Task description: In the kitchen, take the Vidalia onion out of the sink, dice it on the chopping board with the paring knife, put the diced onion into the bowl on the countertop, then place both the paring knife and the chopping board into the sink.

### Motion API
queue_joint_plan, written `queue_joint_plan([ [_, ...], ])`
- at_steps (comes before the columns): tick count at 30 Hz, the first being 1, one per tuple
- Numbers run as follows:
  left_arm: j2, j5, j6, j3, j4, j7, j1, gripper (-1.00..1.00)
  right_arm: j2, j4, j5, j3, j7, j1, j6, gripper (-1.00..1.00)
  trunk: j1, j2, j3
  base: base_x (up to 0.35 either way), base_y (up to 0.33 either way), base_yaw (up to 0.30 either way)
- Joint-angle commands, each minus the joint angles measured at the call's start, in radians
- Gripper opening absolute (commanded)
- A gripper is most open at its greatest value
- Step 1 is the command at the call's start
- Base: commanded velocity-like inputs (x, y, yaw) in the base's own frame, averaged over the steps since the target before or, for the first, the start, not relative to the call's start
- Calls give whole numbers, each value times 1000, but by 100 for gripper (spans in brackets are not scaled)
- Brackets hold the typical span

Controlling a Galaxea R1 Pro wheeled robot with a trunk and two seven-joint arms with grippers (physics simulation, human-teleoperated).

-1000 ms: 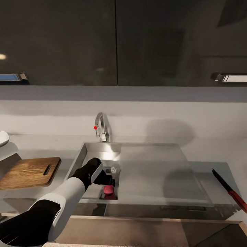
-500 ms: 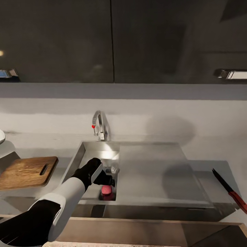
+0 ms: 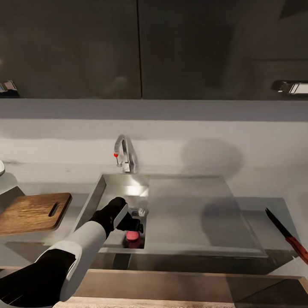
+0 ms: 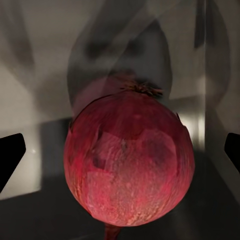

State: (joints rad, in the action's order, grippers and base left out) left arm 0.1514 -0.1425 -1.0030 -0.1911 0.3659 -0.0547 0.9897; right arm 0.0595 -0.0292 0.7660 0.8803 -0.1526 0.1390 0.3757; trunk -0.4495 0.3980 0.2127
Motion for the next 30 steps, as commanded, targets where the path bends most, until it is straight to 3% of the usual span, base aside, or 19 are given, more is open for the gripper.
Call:
queue_joint_plan([
  [1, -1, -7, -3, -8, 1, 0, 1, 100, 0, 0, 11, 6, -5, 1, 2, 100, 0, 2, 4, 0, 0, 0],
  [13, -1, -6, -3, -8, -19, 1, 1, 100, 0, 1, 11, 6, -5, 1, 2, 100, 0, 2, 22, 0, 0, 0],
  [30, -3, -3, -3, -8, -19, 3, 1, 100, 1, 1, 11, 6, -5, 1, 2, 100, 0, 2, 24, 0, 0, 0],
])
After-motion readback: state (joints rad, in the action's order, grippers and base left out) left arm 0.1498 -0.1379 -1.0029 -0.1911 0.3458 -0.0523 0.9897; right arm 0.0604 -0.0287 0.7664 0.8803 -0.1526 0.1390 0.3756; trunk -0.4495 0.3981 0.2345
